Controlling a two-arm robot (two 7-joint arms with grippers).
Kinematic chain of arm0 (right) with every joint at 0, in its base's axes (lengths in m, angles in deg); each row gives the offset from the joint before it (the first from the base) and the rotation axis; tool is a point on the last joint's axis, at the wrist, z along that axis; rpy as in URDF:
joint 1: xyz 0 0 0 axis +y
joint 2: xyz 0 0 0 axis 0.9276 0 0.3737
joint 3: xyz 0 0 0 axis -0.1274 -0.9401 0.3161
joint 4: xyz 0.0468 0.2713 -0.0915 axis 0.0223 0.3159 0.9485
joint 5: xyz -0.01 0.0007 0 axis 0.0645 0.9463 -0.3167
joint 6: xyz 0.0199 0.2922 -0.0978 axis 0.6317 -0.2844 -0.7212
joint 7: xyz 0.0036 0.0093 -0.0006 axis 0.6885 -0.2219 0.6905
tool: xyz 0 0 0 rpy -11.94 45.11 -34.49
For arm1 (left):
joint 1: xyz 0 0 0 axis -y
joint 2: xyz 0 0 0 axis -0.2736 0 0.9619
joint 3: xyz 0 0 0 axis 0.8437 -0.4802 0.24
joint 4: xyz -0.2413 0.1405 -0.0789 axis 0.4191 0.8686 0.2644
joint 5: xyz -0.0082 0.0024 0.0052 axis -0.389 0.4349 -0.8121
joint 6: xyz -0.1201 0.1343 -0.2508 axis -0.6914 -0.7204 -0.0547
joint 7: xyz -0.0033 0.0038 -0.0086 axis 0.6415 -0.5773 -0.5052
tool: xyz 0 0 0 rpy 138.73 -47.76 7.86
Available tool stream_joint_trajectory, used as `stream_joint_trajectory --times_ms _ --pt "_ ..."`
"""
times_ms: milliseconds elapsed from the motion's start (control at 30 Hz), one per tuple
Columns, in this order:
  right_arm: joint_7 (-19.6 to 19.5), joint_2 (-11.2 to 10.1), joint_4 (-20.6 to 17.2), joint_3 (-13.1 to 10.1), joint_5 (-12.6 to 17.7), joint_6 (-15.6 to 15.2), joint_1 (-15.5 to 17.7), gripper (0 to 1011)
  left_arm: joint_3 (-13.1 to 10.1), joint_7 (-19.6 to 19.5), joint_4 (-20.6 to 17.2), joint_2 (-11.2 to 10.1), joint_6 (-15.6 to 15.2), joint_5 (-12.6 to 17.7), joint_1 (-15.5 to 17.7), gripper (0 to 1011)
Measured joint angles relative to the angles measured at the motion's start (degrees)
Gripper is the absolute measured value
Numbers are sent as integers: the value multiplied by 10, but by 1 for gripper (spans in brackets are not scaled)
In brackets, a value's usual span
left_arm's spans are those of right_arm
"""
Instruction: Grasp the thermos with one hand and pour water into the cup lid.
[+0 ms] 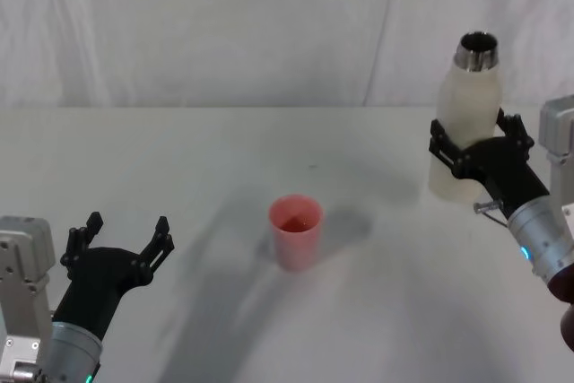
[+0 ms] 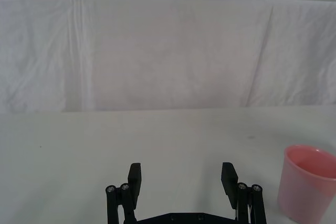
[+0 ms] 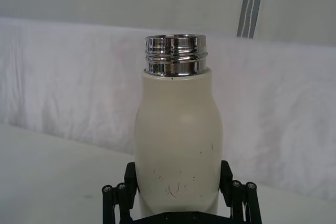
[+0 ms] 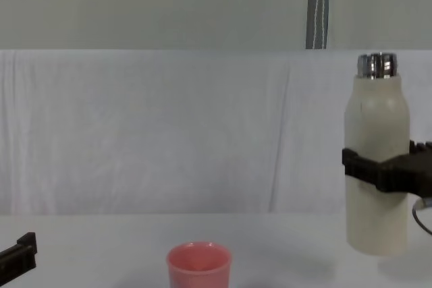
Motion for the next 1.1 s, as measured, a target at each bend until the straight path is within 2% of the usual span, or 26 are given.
stream_joint_trajectory --times_ms 300,700,900,1100 --pt "2 -5 -10 7 -4 -5 -3 950 0 0 0 0 0 0 0 1001" --pt "-1 -23 -15 24 -46 -5 -11 950 0 0 0 0 0 0 0 1001" --pt "7 -42 -19 48 -89 -4 -25 950 0 0 0 0 0 0 0 1001" --pt "18 -63 -27 85 -149 -7 -43 950 0 0 0 0 0 0 0 1001"
